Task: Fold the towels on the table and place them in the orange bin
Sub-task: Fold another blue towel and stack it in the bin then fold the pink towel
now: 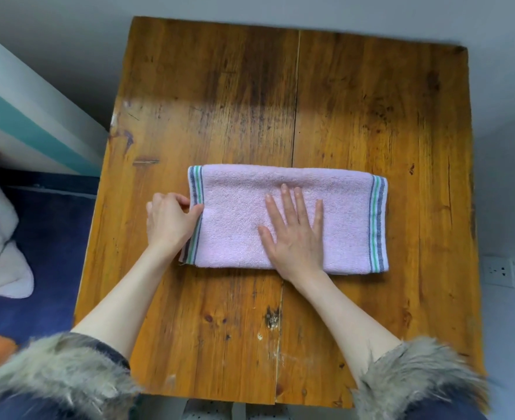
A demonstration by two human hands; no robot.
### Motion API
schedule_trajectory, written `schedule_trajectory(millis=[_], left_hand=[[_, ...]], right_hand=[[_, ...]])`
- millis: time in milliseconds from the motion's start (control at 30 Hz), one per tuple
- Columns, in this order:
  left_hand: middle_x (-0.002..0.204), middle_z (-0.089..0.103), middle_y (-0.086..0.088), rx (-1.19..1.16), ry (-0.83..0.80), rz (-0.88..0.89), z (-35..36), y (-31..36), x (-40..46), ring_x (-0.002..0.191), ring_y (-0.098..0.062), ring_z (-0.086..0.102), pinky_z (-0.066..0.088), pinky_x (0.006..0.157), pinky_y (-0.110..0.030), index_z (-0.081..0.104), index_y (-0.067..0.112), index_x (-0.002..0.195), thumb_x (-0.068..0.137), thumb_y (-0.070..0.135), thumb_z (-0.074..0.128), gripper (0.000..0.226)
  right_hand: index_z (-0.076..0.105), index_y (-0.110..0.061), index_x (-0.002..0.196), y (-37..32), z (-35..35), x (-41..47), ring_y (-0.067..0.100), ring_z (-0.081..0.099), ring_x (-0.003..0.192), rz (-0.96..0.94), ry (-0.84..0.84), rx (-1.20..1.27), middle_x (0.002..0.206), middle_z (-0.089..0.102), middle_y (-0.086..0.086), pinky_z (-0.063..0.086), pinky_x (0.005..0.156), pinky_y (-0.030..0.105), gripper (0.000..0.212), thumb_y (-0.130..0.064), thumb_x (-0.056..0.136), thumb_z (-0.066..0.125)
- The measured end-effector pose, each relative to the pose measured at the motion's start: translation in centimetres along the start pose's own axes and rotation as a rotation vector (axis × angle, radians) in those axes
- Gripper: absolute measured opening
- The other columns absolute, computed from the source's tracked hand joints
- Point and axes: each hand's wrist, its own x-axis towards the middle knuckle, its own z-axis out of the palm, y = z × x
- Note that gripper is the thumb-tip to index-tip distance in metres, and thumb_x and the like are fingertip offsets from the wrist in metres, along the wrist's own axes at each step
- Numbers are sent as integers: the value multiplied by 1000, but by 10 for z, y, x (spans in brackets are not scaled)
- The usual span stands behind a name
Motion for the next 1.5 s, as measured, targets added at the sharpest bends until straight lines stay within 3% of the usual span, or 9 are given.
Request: schedule_trajectory(millis=[167,367,533,700,800,933,1067,1267,1500], left_hand=[[78,64,-7,-59,-62,-60,-17,22,-7,82,-31,58,45,70,-35,59,16,63,82,25,59,21],[85,64,-2,-427,-266,-171,-40,28,-14,73,-14,59,46,62,-28,57,11,89,89,19,59,8],[94,72,-12,-687,-570,-335,-68,33,-20,83,-23,67,56,80,-38,60,-2,111,89,14,61,27],[95,67,-15,-689,-485,-76,-88,78,-39,77,-22,63,59,66,-31,57,4,107,88,10,61,20],[84,62,-9,-674,-438,76,-91,120,-55,64,-12,61,55,52,-25,53,8,104,87,10,63,20],[82,58,-6,-553,-406,226,-69,172,-79,61,-10,64,55,50,-28,50,8,102,84,11,66,25],[80,51,-2,-392,-361,293,-24,209,-97,57,-14,58,55,46,-29,47,10,102,83,16,67,28],[86,60,-12,-170,-340,314,43,224,-104,74,-35,62,55,67,-46,43,15,97,82,18,61,24],[88,59,-16,-48,-308,421,71,238,-115,76,-35,60,51,66,-43,43,9,104,85,13,56,23]], right_hand=[[21,-25,148,-2,-1,0,22,7,145,17,-11,-17,157,15,4,2,113,55,59,-52,95,23],[-2,-29,146,-3,-8,2,20,-11,145,35,-105,-33,155,-11,-1,-9,113,54,60,-55,93,6],[-20,-32,142,-2,-17,3,18,-29,140,28,-213,-41,152,-28,-3,-18,111,54,59,-56,91,-4],[8,-31,150,7,-49,14,10,-6,145,77,-284,419,158,-1,-8,-13,115,42,56,-44,99,27],[26,-25,147,27,-82,16,7,20,142,309,-244,1125,152,29,-9,11,115,27,47,-29,101,35],[41,-18,140,68,-106,0,15,48,124,518,-196,1502,137,50,2,38,105,32,40,-28,101,36],[49,-14,132,103,-108,-31,19,60,109,621,-175,1541,124,60,7,48,97,37,38,-31,101,37],[46,-7,134,128,-94,-63,18,61,102,712,-181,1521,117,59,9,52,86,28,38,-24,101,37],[50,-10,130,130,-82,-64,6,59,92,725,-151,1566,104,61,-4,52,75,21,37,-28,102,33]])
